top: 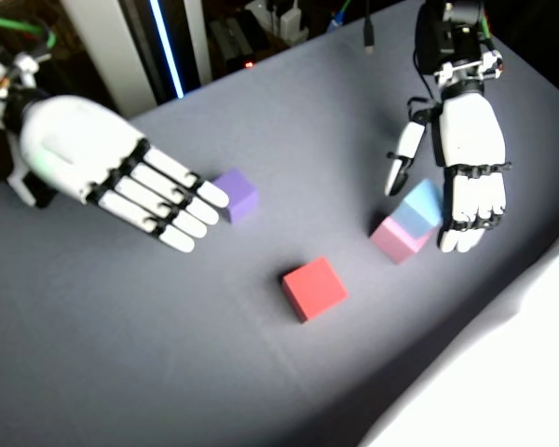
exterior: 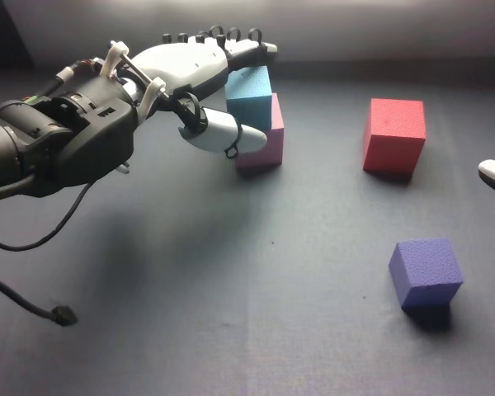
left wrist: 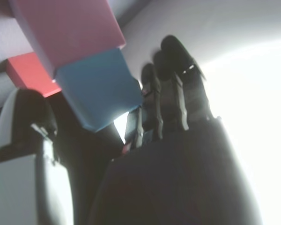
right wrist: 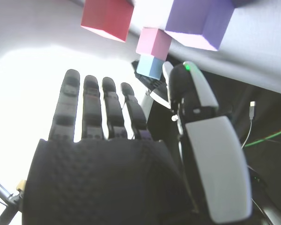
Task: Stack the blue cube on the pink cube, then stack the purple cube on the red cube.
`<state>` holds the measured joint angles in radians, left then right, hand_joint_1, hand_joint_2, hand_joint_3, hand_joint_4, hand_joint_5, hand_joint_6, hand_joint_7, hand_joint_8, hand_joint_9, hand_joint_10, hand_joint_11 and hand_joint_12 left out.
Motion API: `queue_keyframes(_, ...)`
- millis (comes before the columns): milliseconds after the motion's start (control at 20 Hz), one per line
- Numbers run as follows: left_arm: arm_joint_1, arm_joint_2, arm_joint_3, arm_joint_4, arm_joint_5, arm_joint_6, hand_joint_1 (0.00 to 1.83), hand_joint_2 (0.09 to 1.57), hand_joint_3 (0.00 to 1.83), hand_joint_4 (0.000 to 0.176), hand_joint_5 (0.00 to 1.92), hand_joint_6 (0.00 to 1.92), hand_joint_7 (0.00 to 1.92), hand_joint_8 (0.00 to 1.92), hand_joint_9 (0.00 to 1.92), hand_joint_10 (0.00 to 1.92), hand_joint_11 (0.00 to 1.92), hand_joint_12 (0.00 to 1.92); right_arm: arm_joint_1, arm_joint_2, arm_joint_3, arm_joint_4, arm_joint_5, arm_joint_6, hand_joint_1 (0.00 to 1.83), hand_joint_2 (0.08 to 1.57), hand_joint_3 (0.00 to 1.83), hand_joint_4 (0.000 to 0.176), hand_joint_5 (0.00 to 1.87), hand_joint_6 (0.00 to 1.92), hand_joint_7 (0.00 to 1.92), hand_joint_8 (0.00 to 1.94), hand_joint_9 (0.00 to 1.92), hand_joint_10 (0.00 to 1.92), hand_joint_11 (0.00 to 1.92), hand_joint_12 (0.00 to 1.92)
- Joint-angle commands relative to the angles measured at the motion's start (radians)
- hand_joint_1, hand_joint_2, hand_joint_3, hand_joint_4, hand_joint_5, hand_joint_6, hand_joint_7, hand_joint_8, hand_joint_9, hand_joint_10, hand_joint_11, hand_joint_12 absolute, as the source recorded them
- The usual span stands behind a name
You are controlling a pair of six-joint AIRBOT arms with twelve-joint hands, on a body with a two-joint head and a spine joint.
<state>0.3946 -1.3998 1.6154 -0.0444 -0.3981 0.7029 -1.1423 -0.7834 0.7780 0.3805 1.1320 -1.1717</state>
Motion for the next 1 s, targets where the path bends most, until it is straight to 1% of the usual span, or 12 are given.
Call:
queue_keyframes(0, -0.002, 0.015, -0.004, -0.006, -0.135, -0.002, 0.62, 1.05, 0.0, 0.138, 0.0, 0.0, 0.0, 0.0, 0.0, 0.01, 0.0, 0.13, 0.001, 0.001, 0.005, -0.01, 0.118, 0.005, 0.63, 1.35, 0.0, 0.0, 0.0, 0.0, 0.0, 0.0, 0.0, 0.0, 0.0, 0.12)
queue_keyframes(50, 0.001, 0.024, -0.014, -0.005, -0.15, -0.002, 0.59, 1.01, 0.0, 0.16, 0.0, 0.0, 0.0, 0.0, 0.0, 0.0, 0.0, 0.0, 0.001, 0.001, 0.004, -0.01, 0.118, 0.005, 0.67, 1.34, 0.0, 0.0, 0.0, 0.0, 0.0, 0.0, 0.0, 0.0, 0.0, 0.02)
queue_keyframes(100, 0.005, 0.037, -0.026, -0.005, -0.17, -0.001, 0.59, 1.01, 0.0, 0.173, 0.0, 0.0, 0.0, 0.0, 0.0, 0.0, 0.0, 0.0, 0.001, 0.001, 0.003, -0.011, 0.118, 0.005, 0.67, 1.32, 0.0, 0.0, 0.0, 0.0, 0.0, 0.0, 0.0, 0.0, 0.0, 0.0)
queue_keyframes(300, 0.037, 0.123, -0.111, -0.006, -0.303, 0.006, 0.55, 1.01, 0.0, 0.176, 0.0, 0.0, 0.0, 0.0, 0.0, 0.0, 0.0, 0.0, 0.001, 0.003, 0.003, -0.038, 0.119, 0.038, 0.57, 1.28, 0.0, 0.0, 0.0, 0.0, 0.0, 0.0, 0.0, 0.0, 0.0, 0.0)
queue_keyframes(350, 0.05, 0.149, -0.138, -0.006, -0.345, 0.006, 0.44, 1.04, 0.01, 0.176, 0.0, 0.0, 0.0, 0.0, 0.0, 0.0, 0.0, 0.0, 0.001, 0.005, 0.003, -0.054, 0.119, 0.054, 0.61, 1.25, 0.0, 0.0, 0.0, 0.0, 0.0, 0.0, 0.0, 0.0, 0.0, 0.0)
queue_keyframes(500, 0.101, 0.224, -0.221, -0.007, -0.491, 0.005, 0.35, 1.15, 0.01, 0.176, 0.0, 0.0, 0.0, 0.0, 0.0, 0.0, 0.0, 0.0, 0.004, 0.006, 0.011, -0.088, 0.119, 0.099, 0.6, 1.21, 0.0, 0.0, 0.0, 0.0, 0.0, 0.0, 0.0, 0.0, 0.05, 0.03)
queue_keyframes(650, 0.179, 0.285, -0.295, -0.007, -0.602, 0.004, 0.34, 1.2, 0.02, 0.176, 0.0, 0.0, 0.0, 0.0, 0.0, 0.0, 0.0, 0.0, 0.005, -0.004, 0.03, -0.097, 0.098, 0.13, 0.62, 1.11, 0.0, 0.004, 0.0, 0.0, 0.0, 0.0, 0.0, 0.0, 0.0, 0.59)
queue_keyframes(700, 0.199, 0.296, -0.309, -0.009, -0.627, 0.001, 0.34, 1.2, 0.02, 0.176, 0.0, 0.0, 0.0, 0.0, 0.0, 0.0, 0.0, 0.0, 0.012, -0.01, 0.035, -0.099, 0.084, 0.131, 0.62, 1.11, 0.0, 0.004, 0.0, 0.0, 0.0, 0.0, 0.0, 0.0, 0.0, 0.59)
queue_keyframes(750, 0.235, 0.313, -0.329, -0.014, -0.667, -0.005, 0.33, 1.26, 0.01, 0.176, 0.0, 0.0, 0.0, 0.0, 0.0, 0.0, 0.0, 0.0, 0.03, -0.022, 0.045, -0.106, 0.055, 0.131, 0.64, 1.08, 0.0, 0.0, 0.0, 0.0, 0.0, 0.0, 0.05, 0.03, 0.0, 0.99)
queue_keyframes(800, 0.26, 0.323, -0.345, -0.024, -0.692, -0.005, 0.33, 1.26, 0.01, 0.176, 0.0, 0.0, 0.0, 0.0, 0.0, 0.0, 0.0, 0.0, 0.043, -0.033, 0.054, -0.112, 0.034, 0.131, 0.64, 1.08, 0.0, 0.0, 0.0, 0.0, 0.0, 0.0, 0.05, 0.03, 0.0, 0.99)
queue_keyframes(850, 0.301, 0.337, -0.364, -0.039, -0.721, -0.005, 0.32, 1.29, 0.02, 0.176, 0.0, 0.0, 0.0, 0.0, 0.0, 0.0, 0.0, 0.0, 0.066, -0.05, 0.069, -0.122, -0.001, 0.132, 0.75, 1.05, 0.0, 0.0, 0.0, 0.0, 0.02, 0.0, 0.05, 0.04, 0.0, 0.81)
queue_keyframes(950, 0.355, 0.353, -0.386, -0.066, -0.753, -0.004, 0.32, 1.3, 0.02, 0.176, 0.0, 0.0, 0.0, 0.0, 0.0, 0.0, 0.0, 0.0, 0.1, -0.078, 0.091, -0.133, -0.054, 0.132, 0.79, 1.04, 0.0, 0.0, 0.0, 0.0, 0.02, 0.0, 0.04, 0.04, 0.0, 0.76)
